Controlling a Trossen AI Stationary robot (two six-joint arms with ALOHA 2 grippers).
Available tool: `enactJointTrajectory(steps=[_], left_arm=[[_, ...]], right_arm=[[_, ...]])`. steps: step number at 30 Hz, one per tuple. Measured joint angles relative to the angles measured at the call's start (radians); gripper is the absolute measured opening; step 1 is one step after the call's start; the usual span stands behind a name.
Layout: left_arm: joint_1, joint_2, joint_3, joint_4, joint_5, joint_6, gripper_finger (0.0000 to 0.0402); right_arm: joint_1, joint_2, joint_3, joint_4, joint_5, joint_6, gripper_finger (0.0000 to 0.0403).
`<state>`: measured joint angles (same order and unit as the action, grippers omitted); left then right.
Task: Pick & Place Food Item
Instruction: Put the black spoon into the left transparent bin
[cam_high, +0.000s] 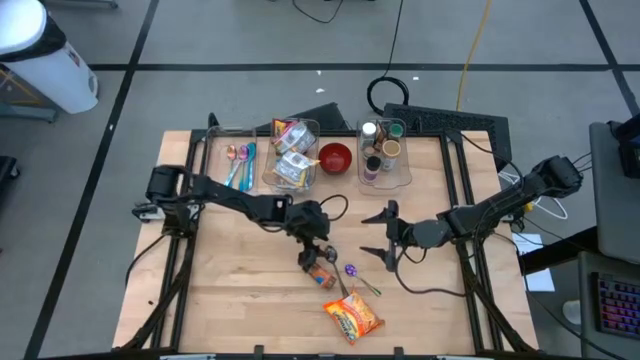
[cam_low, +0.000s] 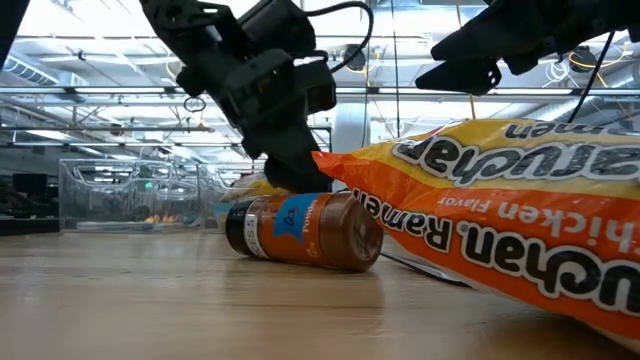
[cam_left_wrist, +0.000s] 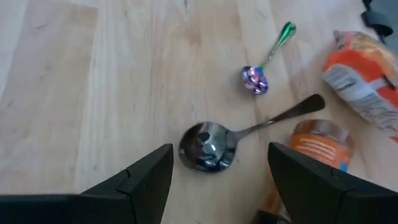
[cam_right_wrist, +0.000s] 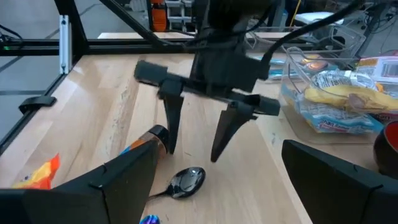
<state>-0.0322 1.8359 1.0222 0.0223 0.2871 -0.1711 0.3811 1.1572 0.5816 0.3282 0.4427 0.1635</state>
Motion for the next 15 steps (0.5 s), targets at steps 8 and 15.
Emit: enactJointTrajectory(steps=[8, 15], left_arm=[[0.000, 0.022, 0.003, 0.013, -0.048, -0.020, 0.0271], [-0.001, 0.074, 0.005, 0.033, -0.052, -0.053, 0.0271]], right_arm=[[-0.019, 0.000, 0.000, -0.004, 0.001, -0.014, 0.0334], [-0.036, 0.000, 0.000, 0.002, 0.001, -0.023, 0.0334]])
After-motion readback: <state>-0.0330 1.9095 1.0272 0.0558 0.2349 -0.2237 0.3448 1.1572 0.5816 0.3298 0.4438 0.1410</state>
